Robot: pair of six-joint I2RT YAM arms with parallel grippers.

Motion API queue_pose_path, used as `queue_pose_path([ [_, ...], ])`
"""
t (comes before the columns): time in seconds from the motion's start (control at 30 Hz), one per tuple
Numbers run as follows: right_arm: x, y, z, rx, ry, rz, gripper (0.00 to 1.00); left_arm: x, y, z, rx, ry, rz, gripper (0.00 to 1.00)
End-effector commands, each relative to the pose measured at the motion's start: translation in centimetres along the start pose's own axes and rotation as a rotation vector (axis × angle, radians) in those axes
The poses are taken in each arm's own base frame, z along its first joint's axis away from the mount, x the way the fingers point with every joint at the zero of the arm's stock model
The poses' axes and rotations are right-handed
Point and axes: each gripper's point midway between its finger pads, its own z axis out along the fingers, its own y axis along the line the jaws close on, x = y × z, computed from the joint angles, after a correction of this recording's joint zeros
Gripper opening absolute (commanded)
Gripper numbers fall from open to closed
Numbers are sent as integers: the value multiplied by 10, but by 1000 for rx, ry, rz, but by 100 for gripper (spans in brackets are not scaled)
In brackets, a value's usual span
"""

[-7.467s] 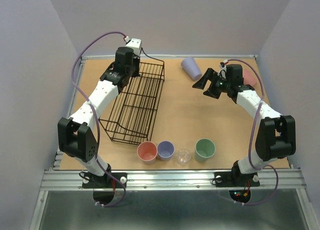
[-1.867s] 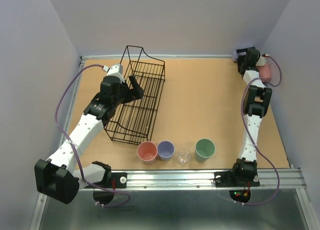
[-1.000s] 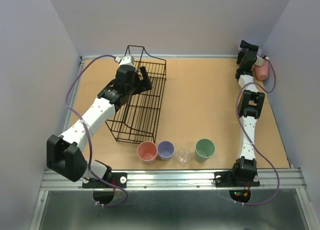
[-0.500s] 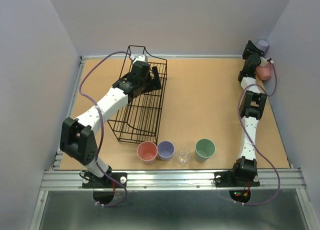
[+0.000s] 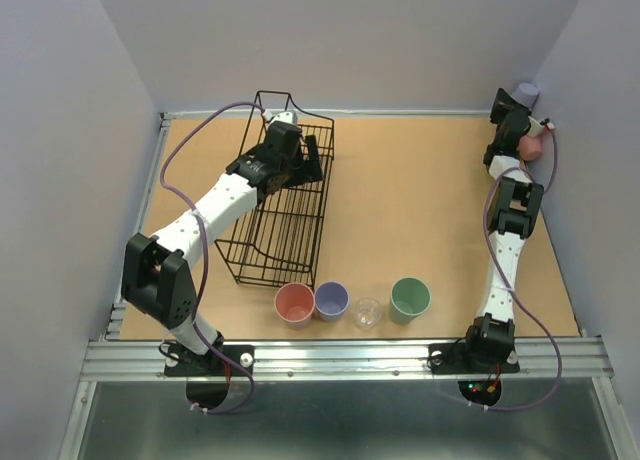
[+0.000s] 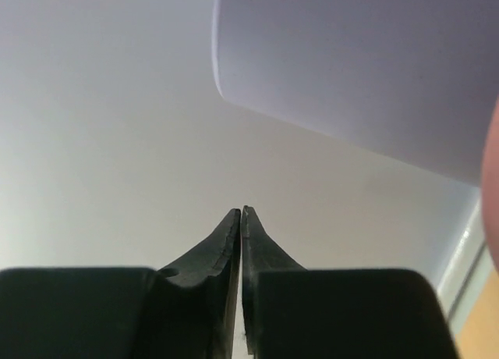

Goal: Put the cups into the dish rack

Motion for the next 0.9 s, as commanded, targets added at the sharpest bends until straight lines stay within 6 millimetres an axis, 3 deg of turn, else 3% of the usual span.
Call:
queue_pose_path([
  [0.0, 18, -91, -33, 315, 164, -41, 18, -20, -11, -9, 25, -42, 33, 95],
  [0.03, 21, -85, -35, 316, 185, -71, 38, -19, -11, -9, 26, -39, 45, 95],
  [0.1, 24, -82, -42, 342, 225, -169, 52, -21, -11, -10, 30, -45, 51, 95],
  [0.13, 29, -66, -42, 321, 261, -199, 61, -20, -11, -10, 32, -43, 56, 95],
  [0.17, 34, -59, -42, 313, 287, -233, 62, -20, -11, -11, 35, -46, 58, 95],
  [0.2, 36, -65, -47, 348, 318, -312, 64, -23, -12, -15, 41, -56, 68, 95],
  [0.3, 45, -45, -53, 341, 376, -478, 73, -23, -11, -20, 48, -68, 89, 96],
  [0.33, 43, -45, -57, 360, 367, -524, 82, -23, -9, -20, 47, -69, 94, 96],
  [0.37, 44, -28, -59, 350, 365, -569, 83, -25, -10, -24, 52, -76, 98, 96],
  [0.4, 43, -25, -62, 353, 373, -650, 92, -26, -10, -25, 55, -78, 106, 96],
  [0.47, 37, -18, -64, 373, 341, -753, 93, -25, -10, -28, 60, -80, 114, 96],
  [0.5, 33, -5, -65, 366, 337, -840, 93, -26, -9, -32, 62, -83, 116, 96],
  [0.7, 36, 40, -59, 301, 276, -1160, 93, -25, -5, -45, 68, -97, 119, 96],
  [0.83, 32, 55, -50, 287, 222, -1246, 94, -26, -6, -51, 76, -98, 121, 96],
  [0.87, 26, 48, -48, 312, 190, -1263, 93, -28, -8, -52, 81, -99, 122, 96],
])
